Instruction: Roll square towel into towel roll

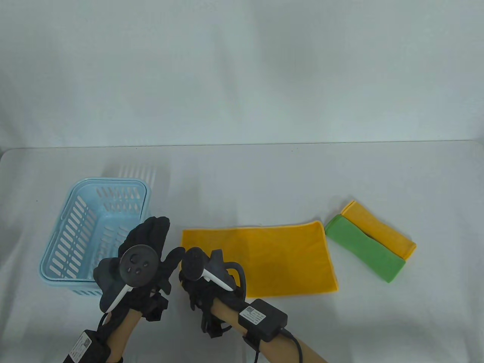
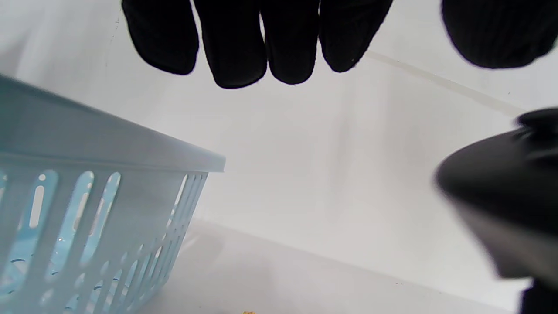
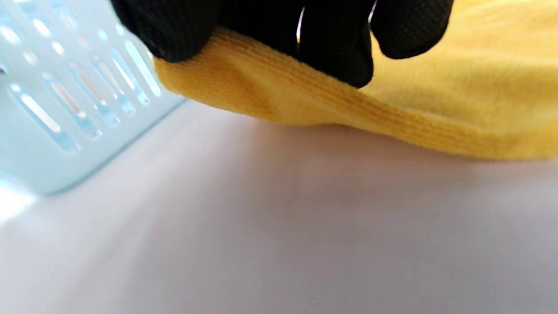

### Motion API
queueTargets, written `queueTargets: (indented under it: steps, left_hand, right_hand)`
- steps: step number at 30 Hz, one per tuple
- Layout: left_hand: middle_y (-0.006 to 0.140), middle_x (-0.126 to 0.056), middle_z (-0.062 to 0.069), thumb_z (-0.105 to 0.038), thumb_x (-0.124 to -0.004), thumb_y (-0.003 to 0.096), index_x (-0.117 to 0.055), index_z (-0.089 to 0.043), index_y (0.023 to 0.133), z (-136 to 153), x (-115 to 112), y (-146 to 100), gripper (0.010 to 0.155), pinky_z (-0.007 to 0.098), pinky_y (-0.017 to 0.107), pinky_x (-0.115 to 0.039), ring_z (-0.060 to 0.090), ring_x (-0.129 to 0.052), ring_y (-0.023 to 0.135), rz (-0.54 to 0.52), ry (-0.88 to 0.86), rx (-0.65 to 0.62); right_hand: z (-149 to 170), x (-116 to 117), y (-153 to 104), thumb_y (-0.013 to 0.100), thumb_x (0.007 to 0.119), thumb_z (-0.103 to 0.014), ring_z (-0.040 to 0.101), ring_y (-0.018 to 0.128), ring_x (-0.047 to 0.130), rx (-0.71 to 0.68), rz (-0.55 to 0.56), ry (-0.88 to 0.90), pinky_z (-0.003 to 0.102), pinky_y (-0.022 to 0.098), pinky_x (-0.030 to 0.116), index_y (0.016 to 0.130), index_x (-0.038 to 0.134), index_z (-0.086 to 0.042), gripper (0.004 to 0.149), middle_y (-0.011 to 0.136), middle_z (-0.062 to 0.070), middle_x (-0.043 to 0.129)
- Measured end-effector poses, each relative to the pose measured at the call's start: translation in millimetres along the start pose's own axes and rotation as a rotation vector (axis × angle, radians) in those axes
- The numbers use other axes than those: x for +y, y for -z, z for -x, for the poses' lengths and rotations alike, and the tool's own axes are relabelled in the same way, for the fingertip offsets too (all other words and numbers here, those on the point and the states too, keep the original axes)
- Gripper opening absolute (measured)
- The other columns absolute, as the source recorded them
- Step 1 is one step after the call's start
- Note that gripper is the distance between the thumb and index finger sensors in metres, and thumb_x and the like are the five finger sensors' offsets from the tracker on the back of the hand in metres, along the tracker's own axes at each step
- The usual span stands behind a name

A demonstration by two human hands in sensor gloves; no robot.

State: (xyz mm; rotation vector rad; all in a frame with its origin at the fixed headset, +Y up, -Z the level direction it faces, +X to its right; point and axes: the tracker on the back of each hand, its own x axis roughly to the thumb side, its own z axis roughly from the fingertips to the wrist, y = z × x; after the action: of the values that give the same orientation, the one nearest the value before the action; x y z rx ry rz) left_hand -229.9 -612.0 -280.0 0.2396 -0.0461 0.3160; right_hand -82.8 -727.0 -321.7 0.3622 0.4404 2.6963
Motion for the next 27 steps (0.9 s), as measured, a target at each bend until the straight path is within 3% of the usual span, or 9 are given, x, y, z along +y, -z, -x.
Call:
queueTargets:
  steps: [6,10,14,20,27]
  left_hand:
    - [0.113,-0.060,0.003,-0.061,-0.073,0.0355,-0.054,-0.029,0.107,0.0,0.7,-0.2,0.081,0.058,0.073,-0.062,0.037,-0.069,0.104,-0.008,0.004,0.001]
    - [0.113,-0.060,0.003,-0.061,-0.073,0.0355,-0.054,-0.029,0.107,0.1,0.4,-0.1,0.081,0.058,0.073,-0.062,0.037,-0.069,0.104,-0.012,0.009,-0.001]
    - [0.113,-0.061,0.003,-0.061,-0.073,0.0354,-0.054,-0.029,0.107,-0.1,-1.0,0.0,0.081,0.058,0.073,-0.062,0.037,-0.069,0.103,-0.002,0.011,-0.002]
    - [0.112,-0.063,0.002,-0.061,-0.073,0.0355,-0.055,-0.029,0.107,-7.6,-5.1,-2.7,0.080,0.058,0.072,-0.063,0.036,-0.072,0.103,0.018,0.013,-0.040]
    - [0.110,-0.066,0.000,-0.061,-0.074,0.0351,-0.055,-0.030,0.107,-21.5,-26.0,-3.8,0.080,0.057,0.072,-0.065,0.034,-0.074,0.102,0.158,0.005,-0.130]
  right_hand:
    - [13.3,-27.6,-24.4,0.037,0.074,-0.043,0.026,0.072,0.089,-0.031,0.095,0.168,0.051,0.058,0.072,0.075,0.077,-0.038,0.038,0.077,-0.006,0.089]
    - [24.3,-46.2,-32.7,0.037,0.073,-0.042,0.025,0.062,0.092,-0.033,0.184,0.303,0.051,0.056,0.074,0.075,0.076,-0.038,0.038,0.067,-0.004,0.092]
    - [34.8,-69.9,-39.3,0.037,0.075,-0.040,0.022,0.051,0.093,-0.015,0.287,0.333,0.050,0.052,0.075,0.075,0.077,-0.036,0.038,0.057,-0.003,0.093]
    - [49.4,-99.9,-50.5,0.036,0.078,-0.038,0.022,0.047,0.094,-0.036,0.351,0.333,0.050,0.050,0.076,0.074,0.081,-0.034,0.038,0.053,-0.002,0.094]
    - [57.2,-121.1,-64.5,0.036,0.079,-0.037,0.023,0.049,0.094,-0.096,0.374,0.313,0.051,0.051,0.075,0.074,0.082,-0.035,0.038,0.055,-0.001,0.094]
